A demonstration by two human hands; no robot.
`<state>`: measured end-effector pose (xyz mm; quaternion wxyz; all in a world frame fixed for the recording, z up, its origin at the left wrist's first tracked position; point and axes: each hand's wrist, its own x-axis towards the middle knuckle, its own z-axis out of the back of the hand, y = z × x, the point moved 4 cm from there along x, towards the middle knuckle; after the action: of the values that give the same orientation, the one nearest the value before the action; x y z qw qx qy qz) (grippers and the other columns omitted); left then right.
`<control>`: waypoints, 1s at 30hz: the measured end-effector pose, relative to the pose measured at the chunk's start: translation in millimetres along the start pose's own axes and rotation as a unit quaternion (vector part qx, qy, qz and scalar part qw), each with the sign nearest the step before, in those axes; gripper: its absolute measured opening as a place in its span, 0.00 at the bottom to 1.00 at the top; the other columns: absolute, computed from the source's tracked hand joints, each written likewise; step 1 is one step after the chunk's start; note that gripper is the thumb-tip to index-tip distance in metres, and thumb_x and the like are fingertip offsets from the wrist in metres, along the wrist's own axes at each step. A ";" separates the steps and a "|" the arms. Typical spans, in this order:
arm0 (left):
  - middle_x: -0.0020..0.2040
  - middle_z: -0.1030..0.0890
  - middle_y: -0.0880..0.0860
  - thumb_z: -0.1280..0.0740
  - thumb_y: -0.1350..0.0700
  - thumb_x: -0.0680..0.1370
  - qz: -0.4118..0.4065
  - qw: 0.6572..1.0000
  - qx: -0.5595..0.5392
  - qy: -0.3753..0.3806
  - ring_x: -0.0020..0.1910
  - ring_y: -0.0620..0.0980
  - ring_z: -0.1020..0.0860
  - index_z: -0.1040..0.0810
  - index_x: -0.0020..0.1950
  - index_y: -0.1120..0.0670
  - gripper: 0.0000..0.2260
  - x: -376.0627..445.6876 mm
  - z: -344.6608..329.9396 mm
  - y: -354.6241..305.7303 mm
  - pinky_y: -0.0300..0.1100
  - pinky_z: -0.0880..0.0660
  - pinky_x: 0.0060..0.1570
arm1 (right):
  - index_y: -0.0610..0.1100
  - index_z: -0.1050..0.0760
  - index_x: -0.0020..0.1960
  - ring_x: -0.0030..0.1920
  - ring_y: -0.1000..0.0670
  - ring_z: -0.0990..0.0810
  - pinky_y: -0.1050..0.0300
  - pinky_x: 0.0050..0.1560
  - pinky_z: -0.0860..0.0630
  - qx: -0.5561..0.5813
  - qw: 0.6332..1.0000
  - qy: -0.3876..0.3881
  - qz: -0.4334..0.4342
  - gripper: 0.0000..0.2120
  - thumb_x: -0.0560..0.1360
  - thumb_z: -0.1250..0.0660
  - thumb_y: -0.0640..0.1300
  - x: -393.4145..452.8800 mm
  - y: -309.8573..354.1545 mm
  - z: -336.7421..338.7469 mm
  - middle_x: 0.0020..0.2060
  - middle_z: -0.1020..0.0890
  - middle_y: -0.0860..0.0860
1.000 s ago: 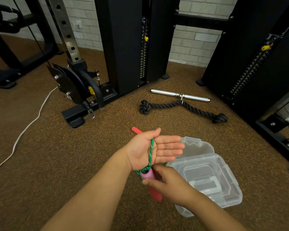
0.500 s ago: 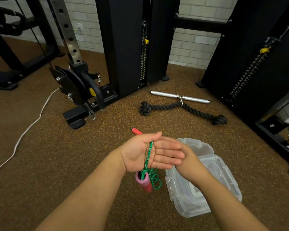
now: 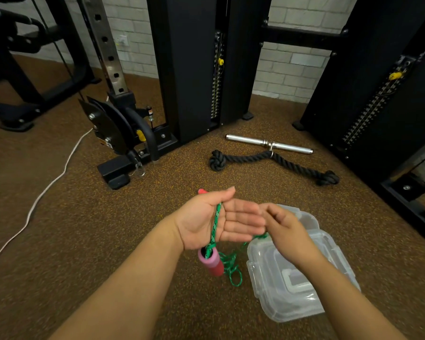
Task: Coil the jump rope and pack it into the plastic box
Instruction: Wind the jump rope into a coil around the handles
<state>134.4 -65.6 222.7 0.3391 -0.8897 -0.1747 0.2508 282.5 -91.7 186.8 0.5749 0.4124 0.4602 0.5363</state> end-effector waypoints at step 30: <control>0.30 0.20 0.59 0.62 0.34 0.77 0.042 0.955 0.288 -0.059 0.30 0.55 0.21 0.18 0.44 0.63 0.42 -10.0 -0.5 8.4 0.44 0.23 0.39 | 0.51 0.27 0.37 0.30 0.64 0.27 0.71 0.33 0.34 -0.119 0.986 -0.019 0.113 0.13 0.79 0.41 0.45 -9.3 66.8 -8.6 0.27 0.24 0.66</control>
<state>127.7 -76.6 220.5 0.5589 -0.7448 -0.0770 0.3564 258.3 -95.5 250.2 0.5646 0.4005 0.3325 0.6405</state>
